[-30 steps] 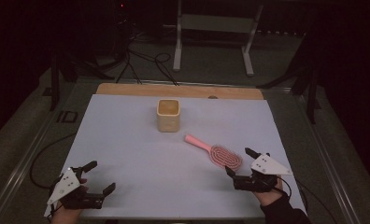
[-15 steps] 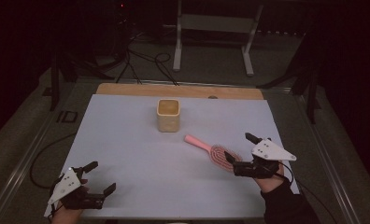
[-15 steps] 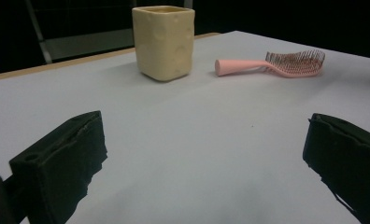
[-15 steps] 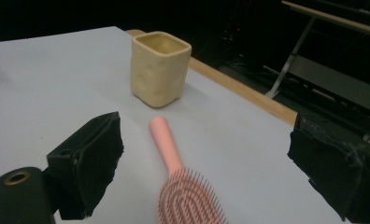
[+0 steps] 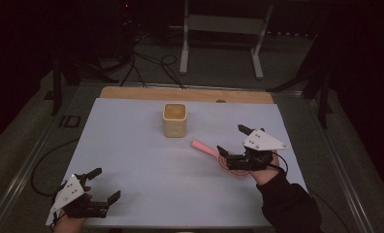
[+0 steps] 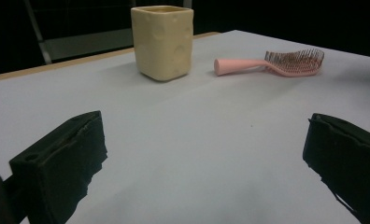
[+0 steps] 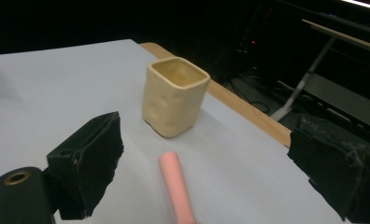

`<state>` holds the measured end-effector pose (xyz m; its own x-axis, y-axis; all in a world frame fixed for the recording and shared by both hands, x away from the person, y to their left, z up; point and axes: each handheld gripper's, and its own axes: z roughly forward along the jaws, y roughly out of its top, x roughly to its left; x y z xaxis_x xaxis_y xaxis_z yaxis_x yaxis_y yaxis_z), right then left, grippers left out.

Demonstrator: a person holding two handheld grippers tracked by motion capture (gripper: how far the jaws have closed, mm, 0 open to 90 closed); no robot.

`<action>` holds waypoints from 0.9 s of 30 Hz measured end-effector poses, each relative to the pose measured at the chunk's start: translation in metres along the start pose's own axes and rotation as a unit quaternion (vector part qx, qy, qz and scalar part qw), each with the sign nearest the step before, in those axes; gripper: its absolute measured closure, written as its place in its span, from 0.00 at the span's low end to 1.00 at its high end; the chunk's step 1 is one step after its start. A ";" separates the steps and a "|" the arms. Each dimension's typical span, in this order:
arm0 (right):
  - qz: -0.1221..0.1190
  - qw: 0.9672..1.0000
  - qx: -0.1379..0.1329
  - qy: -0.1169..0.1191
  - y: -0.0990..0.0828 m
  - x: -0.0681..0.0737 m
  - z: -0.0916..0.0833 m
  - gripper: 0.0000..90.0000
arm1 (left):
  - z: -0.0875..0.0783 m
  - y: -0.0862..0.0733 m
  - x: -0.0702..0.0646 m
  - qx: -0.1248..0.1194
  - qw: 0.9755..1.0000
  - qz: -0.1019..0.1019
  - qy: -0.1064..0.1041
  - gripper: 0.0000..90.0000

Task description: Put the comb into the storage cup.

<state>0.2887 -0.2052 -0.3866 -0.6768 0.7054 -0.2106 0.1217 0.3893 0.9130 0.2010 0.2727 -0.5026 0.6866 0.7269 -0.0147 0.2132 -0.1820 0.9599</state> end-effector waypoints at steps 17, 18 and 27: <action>0.025 0.998 0.038 0.049 0.004 -0.005 0.056 0.11 | 0.000 0.000 -0.001 0.000 1.000 0.001 -0.004 0.00; 0.029 0.997 0.040 0.051 0.004 -0.006 0.059 0.11 | 0.000 0.000 -0.001 0.000 1.000 0.002 -0.003 0.00; 0.046 0.996 0.067 0.036 -0.004 -0.011 0.085 0.15 | 0.000 0.000 -0.001 0.000 1.000 0.003 -0.003 0.00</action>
<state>0.3571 -0.1647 -0.4178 -0.7085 0.6989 -0.0979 0.2784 0.4042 0.8713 0.2005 0.2718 -0.5022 0.6923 0.7216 -0.0100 0.2092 -0.1874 0.9598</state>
